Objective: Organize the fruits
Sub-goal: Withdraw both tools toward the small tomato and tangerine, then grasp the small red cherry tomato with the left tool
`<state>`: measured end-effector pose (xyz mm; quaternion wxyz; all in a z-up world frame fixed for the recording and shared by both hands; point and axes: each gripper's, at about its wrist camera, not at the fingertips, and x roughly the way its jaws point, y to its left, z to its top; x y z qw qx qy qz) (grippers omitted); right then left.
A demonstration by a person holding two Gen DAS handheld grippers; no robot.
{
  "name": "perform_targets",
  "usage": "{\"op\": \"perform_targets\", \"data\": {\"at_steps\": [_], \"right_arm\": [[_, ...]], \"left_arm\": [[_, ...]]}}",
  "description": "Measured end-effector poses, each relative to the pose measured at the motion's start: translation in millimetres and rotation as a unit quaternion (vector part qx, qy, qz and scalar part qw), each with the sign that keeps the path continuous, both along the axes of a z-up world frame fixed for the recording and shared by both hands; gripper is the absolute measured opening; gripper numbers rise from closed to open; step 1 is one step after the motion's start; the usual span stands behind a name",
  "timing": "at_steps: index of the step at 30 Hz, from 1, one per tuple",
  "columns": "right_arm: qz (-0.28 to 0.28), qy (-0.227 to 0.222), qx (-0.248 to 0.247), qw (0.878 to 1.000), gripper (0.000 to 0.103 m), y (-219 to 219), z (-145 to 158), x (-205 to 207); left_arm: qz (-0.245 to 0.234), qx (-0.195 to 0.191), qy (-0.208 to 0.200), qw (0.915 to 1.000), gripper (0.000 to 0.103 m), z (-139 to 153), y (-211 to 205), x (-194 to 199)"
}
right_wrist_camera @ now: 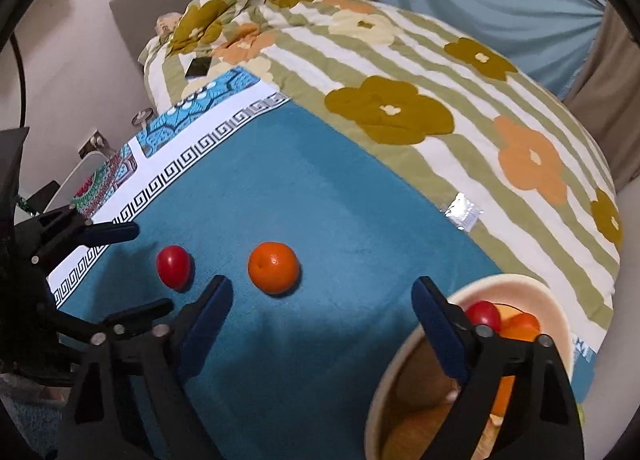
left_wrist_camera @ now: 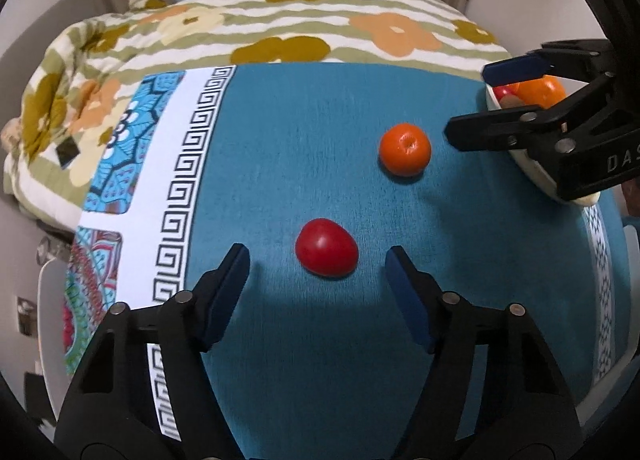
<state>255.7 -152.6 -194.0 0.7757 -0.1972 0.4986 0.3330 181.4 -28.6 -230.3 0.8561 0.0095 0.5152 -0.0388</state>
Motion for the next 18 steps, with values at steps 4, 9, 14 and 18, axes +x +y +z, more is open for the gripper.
{"op": "perform_targets", "data": {"at_steps": [4, 9, 14, 18], "right_arm": [[0.005, 0.012, -0.003, 1.000, 0.078, 9.0, -11.3, 2.1], [0.004, 0.026, 0.000, 1.000, 0.076, 15.7, -20.3, 4.3], [0.006, 0.037, -0.001, 0.999, 0.069, 21.2, -27.3, 7.1], [0.009, 0.044, -0.001, 0.999, 0.066, 27.1, -32.8, 9.7]], "left_arm": [[-0.018, -0.001, 0.006, 0.9998, 0.068, -9.0, -1.8, 6.0], [-0.034, 0.002, 0.011, 0.9994, 0.052, -16.6, -2.7, 11.1], [-0.036, 0.000, 0.005, 0.9993, 0.040, -16.3, -0.6, 12.5], [-0.035, -0.003, 0.005, 0.9994, 0.040, -15.3, 2.2, 13.2]]}}
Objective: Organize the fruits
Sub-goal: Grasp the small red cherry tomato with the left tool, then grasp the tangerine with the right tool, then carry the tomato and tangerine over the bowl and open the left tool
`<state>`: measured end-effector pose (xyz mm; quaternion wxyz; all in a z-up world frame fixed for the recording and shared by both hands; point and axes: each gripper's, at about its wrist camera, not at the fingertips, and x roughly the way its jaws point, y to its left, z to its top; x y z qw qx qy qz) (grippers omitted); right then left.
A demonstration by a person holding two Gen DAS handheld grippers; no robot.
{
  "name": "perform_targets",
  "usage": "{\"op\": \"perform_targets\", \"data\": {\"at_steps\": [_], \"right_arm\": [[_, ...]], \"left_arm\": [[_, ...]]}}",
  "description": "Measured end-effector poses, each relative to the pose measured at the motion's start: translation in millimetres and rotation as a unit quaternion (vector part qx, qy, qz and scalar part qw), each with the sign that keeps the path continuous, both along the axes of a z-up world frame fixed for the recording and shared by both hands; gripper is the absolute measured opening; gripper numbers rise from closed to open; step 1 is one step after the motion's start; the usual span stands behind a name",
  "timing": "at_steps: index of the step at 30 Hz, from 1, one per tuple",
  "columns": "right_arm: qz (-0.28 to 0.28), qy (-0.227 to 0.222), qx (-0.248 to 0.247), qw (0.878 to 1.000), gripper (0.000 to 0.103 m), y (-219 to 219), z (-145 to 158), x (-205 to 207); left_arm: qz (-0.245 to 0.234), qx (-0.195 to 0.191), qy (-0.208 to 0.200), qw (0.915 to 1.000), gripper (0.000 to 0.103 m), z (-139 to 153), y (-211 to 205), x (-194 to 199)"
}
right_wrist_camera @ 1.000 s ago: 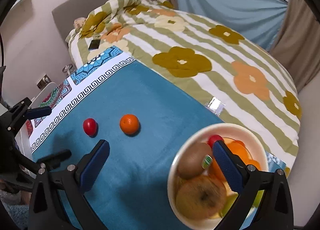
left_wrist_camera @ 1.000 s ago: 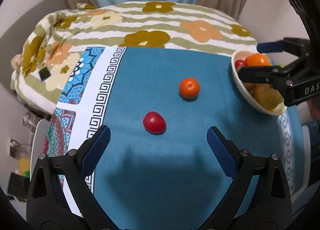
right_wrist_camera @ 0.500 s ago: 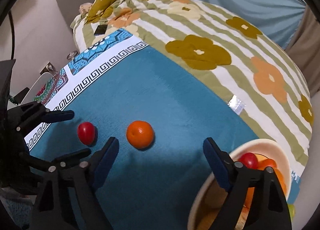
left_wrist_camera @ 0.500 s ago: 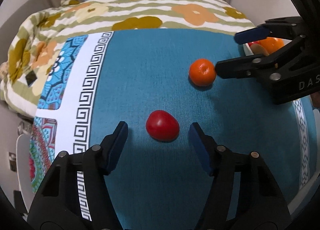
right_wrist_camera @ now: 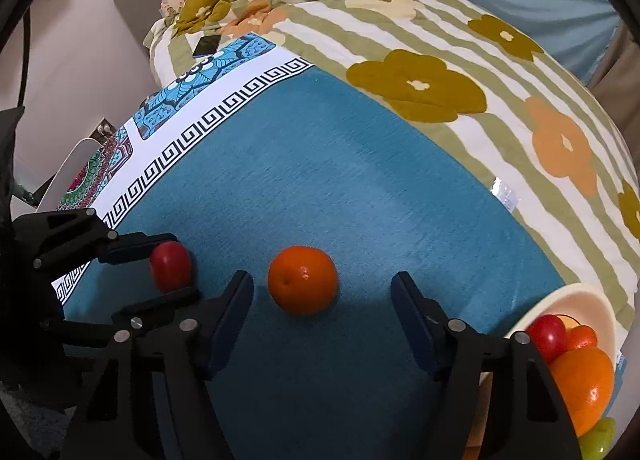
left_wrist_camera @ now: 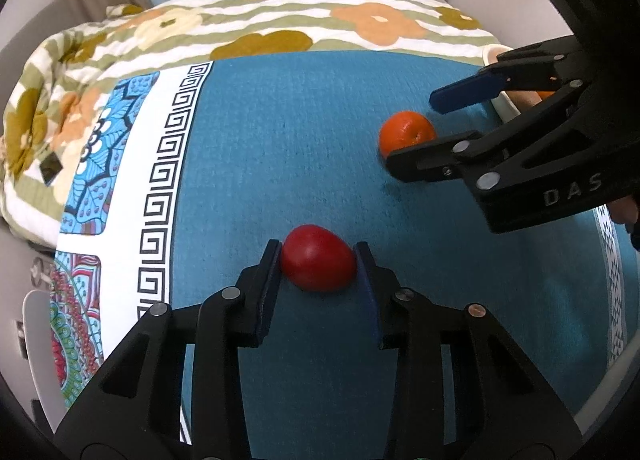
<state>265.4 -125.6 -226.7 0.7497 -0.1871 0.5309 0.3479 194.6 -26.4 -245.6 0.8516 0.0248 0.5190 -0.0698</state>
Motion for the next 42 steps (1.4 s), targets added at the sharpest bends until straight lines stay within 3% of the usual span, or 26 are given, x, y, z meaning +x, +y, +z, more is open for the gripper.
{"op": "perform_targets", "data": {"at_steps": [11, 16, 27, 42], "right_arm": [[0.005, 0.002, -0.004, 1.000, 0.049, 5.0, -8.6, 0.1], [0.010, 0.007, 0.007, 1.000, 0.033, 5.6, -7.8, -2.2], [0.011, -0.005, 0.019, 1.000, 0.033, -1.3, 13.9, -15.9], [-0.086, -0.029, 0.075, 0.993, 0.033, -72.2, 79.5, -42.5]], "left_arm": [[0.021, -0.005, 0.006, 0.9997, 0.040, -0.1, 14.2, -0.3], [0.031, -0.005, 0.007, 0.9995, 0.040, 0.2, 17.4, -3.1], [0.039, 0.000, -0.013, 0.9991, 0.040, 27.5, 19.4, -12.0], [0.011, -0.006, -0.066, 0.9978, 0.040, 98.1, -23.7, -10.2]]}}
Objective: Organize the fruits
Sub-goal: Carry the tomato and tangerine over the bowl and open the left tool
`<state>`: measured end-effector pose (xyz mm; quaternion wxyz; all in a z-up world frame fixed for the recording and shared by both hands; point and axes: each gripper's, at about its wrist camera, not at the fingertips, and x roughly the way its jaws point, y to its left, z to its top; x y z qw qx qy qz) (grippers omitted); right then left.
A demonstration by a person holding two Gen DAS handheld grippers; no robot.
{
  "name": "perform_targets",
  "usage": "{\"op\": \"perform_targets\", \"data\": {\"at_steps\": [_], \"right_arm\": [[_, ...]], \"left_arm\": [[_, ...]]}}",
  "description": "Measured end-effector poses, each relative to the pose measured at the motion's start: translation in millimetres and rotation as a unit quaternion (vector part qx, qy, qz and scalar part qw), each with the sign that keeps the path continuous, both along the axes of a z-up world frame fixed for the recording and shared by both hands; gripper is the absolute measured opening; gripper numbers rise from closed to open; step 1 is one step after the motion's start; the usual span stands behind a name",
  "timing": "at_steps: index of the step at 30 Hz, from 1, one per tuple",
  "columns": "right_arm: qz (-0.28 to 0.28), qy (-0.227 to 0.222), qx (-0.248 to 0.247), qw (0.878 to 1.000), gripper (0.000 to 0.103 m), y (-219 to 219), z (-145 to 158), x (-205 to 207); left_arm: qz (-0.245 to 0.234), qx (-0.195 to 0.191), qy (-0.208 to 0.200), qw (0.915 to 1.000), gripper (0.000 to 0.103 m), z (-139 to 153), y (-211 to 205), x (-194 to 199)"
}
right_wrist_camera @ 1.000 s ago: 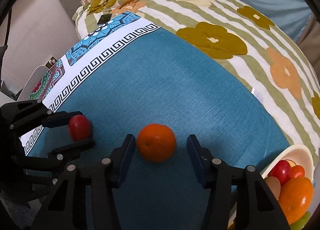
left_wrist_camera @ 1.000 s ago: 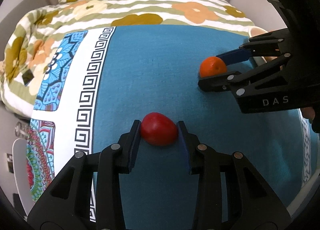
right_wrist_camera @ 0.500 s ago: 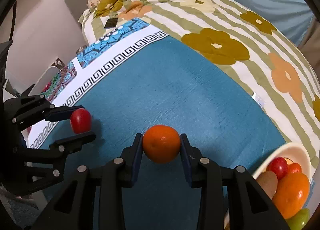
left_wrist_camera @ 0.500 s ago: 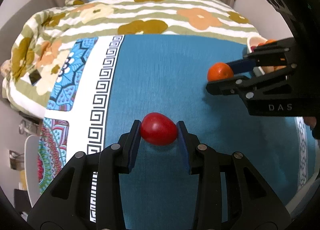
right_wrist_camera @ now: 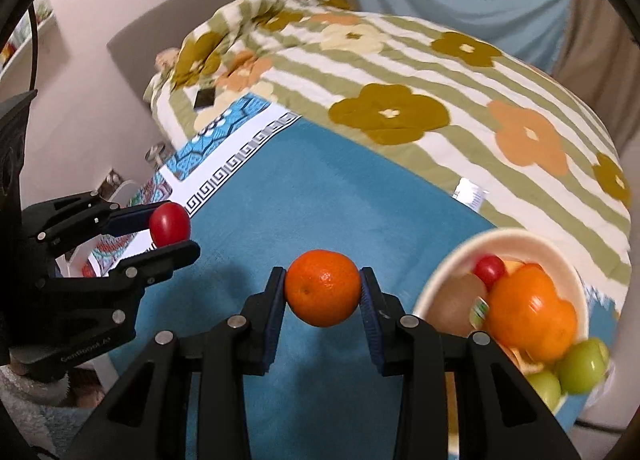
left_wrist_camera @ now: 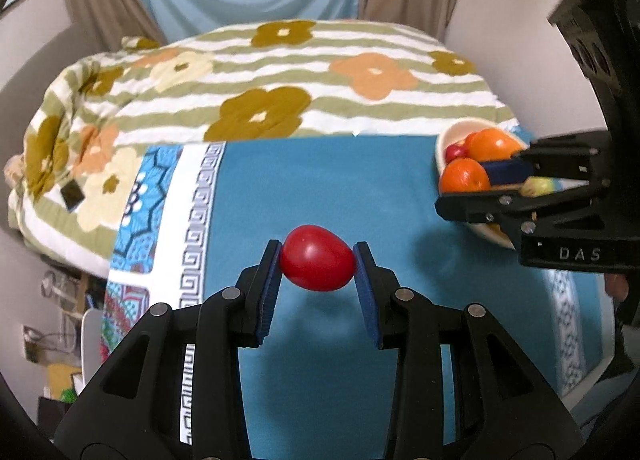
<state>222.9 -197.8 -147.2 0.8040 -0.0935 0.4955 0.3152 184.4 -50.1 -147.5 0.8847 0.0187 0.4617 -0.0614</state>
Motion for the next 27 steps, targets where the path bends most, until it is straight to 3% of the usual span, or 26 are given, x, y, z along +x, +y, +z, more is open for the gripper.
{"op": "perform_targets", "data": {"at_steps": [11, 27], "right_arm": [[-0.113, -0.018, 0.000, 0.993, 0.033, -83.2, 20.9, -7.6], [-0.241, -0.018, -0.001, 0.970, 0.033, -175.8, 17.9, -14.9]], "left_arm": [[-0.090, -0.031, -0.021, 0.9953, 0.040, 25.8, -71.9, 31.7], [-0.206, -0.045, 0.005, 0.9775, 0.040, 5.8, -184.0, 78.4]]}}
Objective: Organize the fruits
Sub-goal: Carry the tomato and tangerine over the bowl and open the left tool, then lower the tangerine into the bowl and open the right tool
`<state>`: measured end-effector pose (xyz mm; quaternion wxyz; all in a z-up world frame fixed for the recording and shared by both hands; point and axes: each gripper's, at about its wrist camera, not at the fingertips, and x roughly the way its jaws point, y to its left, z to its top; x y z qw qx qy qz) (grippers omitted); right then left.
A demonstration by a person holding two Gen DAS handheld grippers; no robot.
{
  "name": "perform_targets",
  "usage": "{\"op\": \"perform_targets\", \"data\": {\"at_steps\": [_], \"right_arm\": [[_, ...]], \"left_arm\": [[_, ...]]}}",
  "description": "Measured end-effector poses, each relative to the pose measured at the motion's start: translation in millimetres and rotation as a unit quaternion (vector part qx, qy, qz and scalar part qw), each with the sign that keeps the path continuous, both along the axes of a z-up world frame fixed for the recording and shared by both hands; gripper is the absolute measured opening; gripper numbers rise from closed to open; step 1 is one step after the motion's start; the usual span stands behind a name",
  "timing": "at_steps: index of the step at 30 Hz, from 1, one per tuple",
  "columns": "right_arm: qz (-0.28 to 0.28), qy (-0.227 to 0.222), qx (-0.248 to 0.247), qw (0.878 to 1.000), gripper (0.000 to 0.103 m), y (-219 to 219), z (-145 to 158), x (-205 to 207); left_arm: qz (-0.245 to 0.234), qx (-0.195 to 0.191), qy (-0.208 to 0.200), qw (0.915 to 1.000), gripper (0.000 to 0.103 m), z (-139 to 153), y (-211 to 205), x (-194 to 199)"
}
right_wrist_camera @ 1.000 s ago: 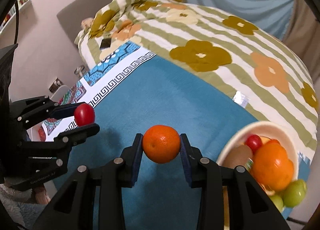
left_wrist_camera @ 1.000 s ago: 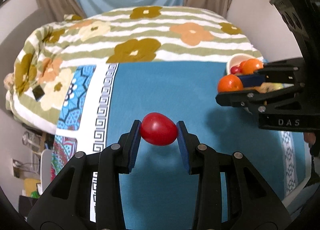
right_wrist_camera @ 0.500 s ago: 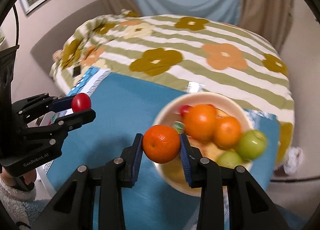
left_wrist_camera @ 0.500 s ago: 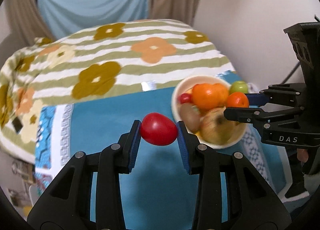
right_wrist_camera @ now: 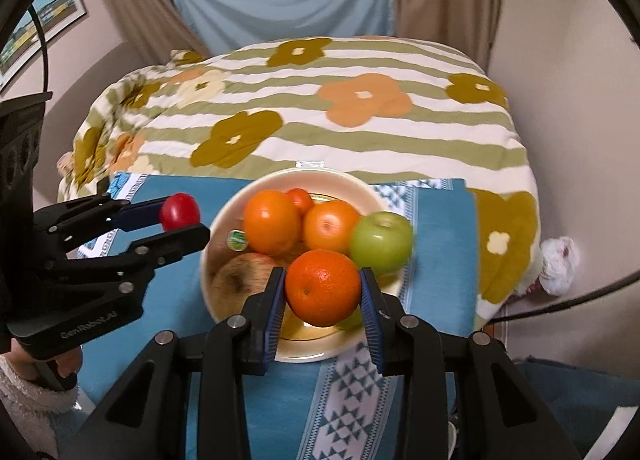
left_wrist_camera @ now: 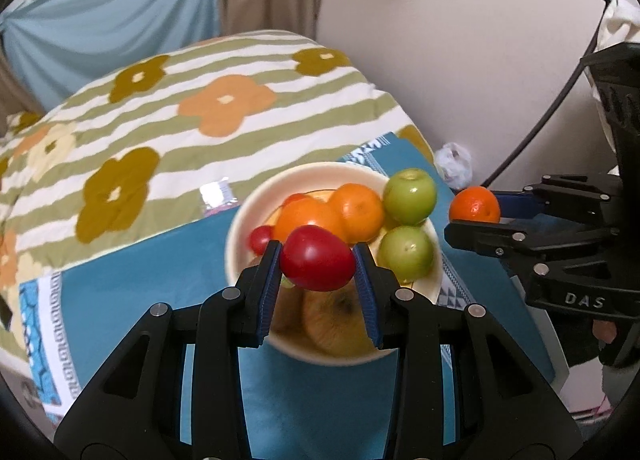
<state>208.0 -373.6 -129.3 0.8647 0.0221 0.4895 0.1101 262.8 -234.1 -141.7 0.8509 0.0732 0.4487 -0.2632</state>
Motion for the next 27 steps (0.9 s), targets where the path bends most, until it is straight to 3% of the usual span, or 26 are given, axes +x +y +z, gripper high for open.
{"op": "perform_targets", "data": {"at_steps": [12, 14, 15, 16, 19, 27], "right_arm": [[-0.044, 0.003, 0.010, 0.999, 0.033, -28.8, -10.0, 1.5], [-0.049, 0.003, 0.011, 0.999, 0.033, -29.9, -10.9, 0.9], [-0.051, 0.002, 0.012, 0.999, 0.033, -30.9, -10.8, 0.4], [-0.053, 0.002, 0.013, 0.999, 0.033, -31.8, -10.5, -0.3], [-0.056, 0.001, 0.014, 0.998, 0.033, -33.1, -8.9, -2.6], [-0.048, -0.006, 0.014, 0.999, 0.033, -30.9, -4.3, -4.8]], "left_arm": [[-0.046, 0.029, 0.005, 0.9985, 0.041, -22.2, -39.5, 16.1], [-0.046, 0.024, 0.005, 0.9986, 0.055, -21.7, -40.2, 16.4], [-0.044, 0.024, 0.004, 0.9987, 0.083, -21.0, -40.5, 17.2], [-0.038, 0.022, -0.004, 0.9990, 0.103, -19.2, -39.4, 17.0], [-0.034, 0.001, -0.016, 0.9993, 0.103, -8.9, -30.8, 14.9], [-0.016, 0.012, -0.021, 0.9996, 0.103, -2.7, -11.6, 6.9]]}}
